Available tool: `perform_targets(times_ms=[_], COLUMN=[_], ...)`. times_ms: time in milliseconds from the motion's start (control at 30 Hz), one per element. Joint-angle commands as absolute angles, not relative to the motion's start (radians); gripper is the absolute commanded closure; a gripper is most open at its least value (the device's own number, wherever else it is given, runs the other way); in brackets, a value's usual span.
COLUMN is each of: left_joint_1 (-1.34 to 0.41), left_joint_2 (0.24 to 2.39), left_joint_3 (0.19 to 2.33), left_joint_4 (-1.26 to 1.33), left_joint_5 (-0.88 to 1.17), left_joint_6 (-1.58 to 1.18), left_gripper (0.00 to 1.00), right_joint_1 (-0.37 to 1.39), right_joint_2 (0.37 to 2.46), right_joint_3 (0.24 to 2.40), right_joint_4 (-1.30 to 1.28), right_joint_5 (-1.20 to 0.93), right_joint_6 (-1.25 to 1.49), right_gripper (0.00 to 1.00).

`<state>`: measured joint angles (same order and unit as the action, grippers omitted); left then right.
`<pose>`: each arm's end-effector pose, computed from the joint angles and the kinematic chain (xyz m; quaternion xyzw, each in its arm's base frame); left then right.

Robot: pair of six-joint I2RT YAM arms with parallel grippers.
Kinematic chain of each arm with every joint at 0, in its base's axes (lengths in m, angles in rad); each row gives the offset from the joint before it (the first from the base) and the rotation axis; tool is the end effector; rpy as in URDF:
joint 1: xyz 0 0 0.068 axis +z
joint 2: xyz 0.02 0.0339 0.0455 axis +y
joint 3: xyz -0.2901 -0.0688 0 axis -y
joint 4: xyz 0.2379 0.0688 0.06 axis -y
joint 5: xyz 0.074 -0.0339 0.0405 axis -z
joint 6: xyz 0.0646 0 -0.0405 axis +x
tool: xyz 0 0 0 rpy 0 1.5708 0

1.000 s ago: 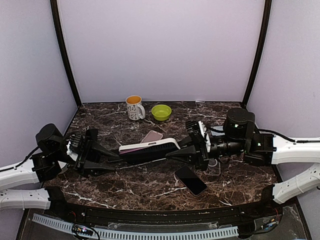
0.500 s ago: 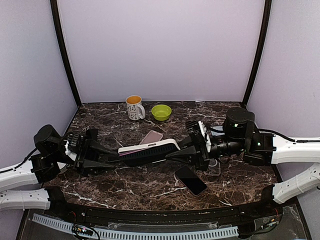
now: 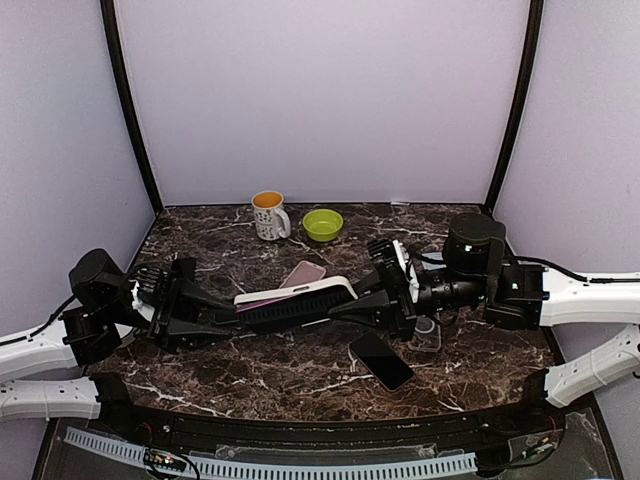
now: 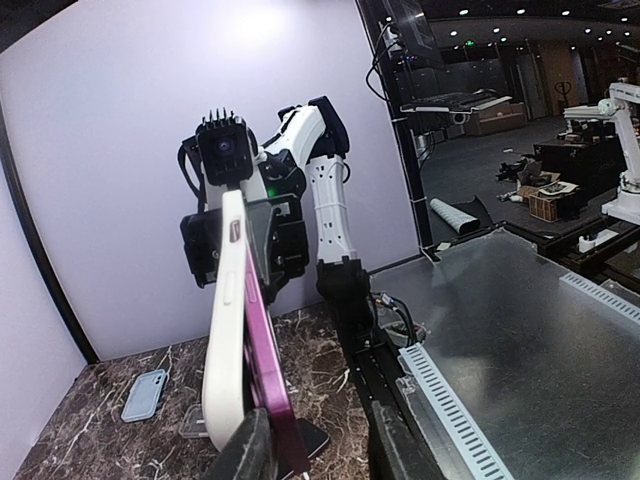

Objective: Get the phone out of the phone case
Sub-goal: Pass from the right arm to the left

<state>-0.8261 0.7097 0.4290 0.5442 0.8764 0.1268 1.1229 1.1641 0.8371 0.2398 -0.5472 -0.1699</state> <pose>0.0696 -0.1487 0.3243 0.5519 0.3348 -0.4887 0.5870 0.0903 0.2656 0.3491 -0.5733 0.4567 0.4754 0.4867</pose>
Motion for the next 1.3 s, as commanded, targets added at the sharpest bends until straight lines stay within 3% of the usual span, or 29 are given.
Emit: perform_targets(times_ms=[0,900,1267], left_joint_1=[-0.828,-0.862,-0.864], left_joint_2=[0.721,0.809,0.804], left_joint_3=[0.422,0.413,0.403], left_joint_4=[0.565,0.683,0.683], left_joint_5=[0.879,0.658,0.648], left_joint_6=[0.121,0.143,0.149], left_gripper=[0.64,0.66,0.78], right_joint_1=[1.121,1.123,1.123], right_joint_2=[1.164,1.241,1.241], right_joint_3=[0.890,0.900,0.899], right_joint_4=[0.368,0.516,0.525], right_joint_5=[-0.577,-0.624,-0.620], right_joint_6=[-0.152,-0.040,-0.041], right_gripper=[1.00,1.00,1.00])
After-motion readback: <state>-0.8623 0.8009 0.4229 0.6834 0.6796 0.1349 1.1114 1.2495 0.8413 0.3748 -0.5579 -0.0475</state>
